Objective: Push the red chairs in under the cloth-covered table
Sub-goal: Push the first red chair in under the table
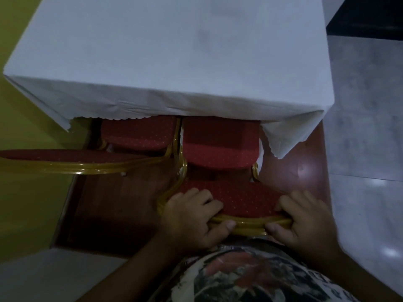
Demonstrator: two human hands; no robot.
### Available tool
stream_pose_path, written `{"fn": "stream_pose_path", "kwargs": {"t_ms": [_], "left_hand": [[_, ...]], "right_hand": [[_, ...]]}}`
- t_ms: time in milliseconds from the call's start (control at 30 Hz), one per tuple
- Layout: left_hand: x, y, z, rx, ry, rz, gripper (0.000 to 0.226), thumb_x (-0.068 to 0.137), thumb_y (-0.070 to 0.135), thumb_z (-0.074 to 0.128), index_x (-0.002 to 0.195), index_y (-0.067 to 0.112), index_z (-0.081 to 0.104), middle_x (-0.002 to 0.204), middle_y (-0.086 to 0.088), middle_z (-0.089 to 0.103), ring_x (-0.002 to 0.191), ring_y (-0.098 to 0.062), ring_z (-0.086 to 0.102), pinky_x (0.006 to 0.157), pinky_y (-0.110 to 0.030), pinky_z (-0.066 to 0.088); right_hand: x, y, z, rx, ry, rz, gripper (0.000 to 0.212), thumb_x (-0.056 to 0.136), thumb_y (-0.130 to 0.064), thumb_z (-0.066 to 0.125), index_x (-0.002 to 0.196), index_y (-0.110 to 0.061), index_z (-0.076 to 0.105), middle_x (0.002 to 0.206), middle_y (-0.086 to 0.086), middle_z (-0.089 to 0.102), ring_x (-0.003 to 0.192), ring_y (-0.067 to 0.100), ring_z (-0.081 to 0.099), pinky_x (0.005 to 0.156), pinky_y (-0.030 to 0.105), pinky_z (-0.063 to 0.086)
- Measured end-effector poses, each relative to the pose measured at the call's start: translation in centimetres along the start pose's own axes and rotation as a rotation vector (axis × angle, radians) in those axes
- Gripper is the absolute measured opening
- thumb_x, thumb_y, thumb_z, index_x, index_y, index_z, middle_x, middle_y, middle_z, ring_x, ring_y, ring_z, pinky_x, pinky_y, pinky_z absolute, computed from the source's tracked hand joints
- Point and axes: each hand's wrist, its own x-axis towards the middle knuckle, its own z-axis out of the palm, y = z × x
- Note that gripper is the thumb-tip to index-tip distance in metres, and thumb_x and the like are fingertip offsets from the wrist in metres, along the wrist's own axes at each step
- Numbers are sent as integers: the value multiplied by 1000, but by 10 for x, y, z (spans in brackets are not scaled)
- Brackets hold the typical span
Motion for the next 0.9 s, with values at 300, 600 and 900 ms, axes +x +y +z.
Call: {"fn": "stream_pose_path", "kwargs": {"t_ms": [300,600,900], "left_hand": [[17,-7,-6,64,11,-56,65,96,69,33,94,20,77,85,4,68,74,-21,64,60,-38,49],[-3,20,-5,83,-15,-254,58,100,64,26,107,26,69,100,7,66,88,-19,58,78,-41,40],[4,24,-3,38,-21,-297,56,99,63,21,104,29,65,100,13,60,92,-12,51,83,-37,26]], "right_hand": [[21,-11,-8,9,-102,113,65,79,-76,38,82,-17,67,81,-9,49,81,23,51,66,43,44],[2,-15,-5,-23,-71,76,50,93,-59,39,96,-20,70,92,-1,62,83,23,53,74,39,40],[9,-11,-3,-49,-76,64,48,92,-61,37,94,-25,68,91,-7,60,83,20,52,73,35,30]]}}
